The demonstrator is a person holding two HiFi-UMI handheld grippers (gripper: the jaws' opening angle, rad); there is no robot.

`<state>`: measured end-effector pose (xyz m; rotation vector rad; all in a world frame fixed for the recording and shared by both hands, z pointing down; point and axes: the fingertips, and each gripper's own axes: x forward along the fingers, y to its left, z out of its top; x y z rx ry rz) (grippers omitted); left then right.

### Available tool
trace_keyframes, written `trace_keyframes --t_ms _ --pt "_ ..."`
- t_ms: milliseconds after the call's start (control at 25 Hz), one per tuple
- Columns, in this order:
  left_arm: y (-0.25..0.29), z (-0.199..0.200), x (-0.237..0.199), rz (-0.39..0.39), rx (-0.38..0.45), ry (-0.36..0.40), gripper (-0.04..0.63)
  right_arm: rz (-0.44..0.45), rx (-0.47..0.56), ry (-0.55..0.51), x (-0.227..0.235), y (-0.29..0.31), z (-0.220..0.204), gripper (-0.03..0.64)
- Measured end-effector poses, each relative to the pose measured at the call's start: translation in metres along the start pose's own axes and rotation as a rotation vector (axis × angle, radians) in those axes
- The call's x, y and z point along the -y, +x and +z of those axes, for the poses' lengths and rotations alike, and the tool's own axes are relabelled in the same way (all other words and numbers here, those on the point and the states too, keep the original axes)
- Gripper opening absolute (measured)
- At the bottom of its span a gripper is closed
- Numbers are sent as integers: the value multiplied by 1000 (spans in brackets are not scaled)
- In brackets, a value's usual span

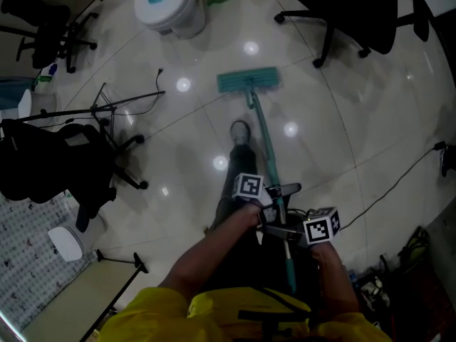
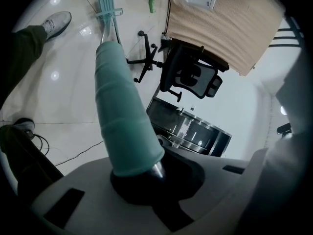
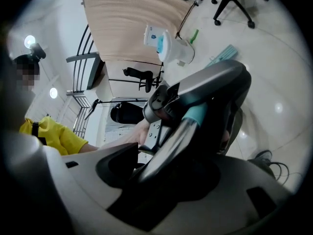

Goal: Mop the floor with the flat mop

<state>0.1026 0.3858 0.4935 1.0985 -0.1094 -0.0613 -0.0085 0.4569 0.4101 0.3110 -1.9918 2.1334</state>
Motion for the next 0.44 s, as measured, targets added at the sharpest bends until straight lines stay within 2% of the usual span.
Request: trace_keyframes --t_ms 200,440 --pt "3 -16 -1 -15 11 19 41 -5 -7 -26 -1 -6 -18 256" --pt "4 -45 -1 -11 15 -8 41 -5 -30 -15 -11 -16 -44 256"
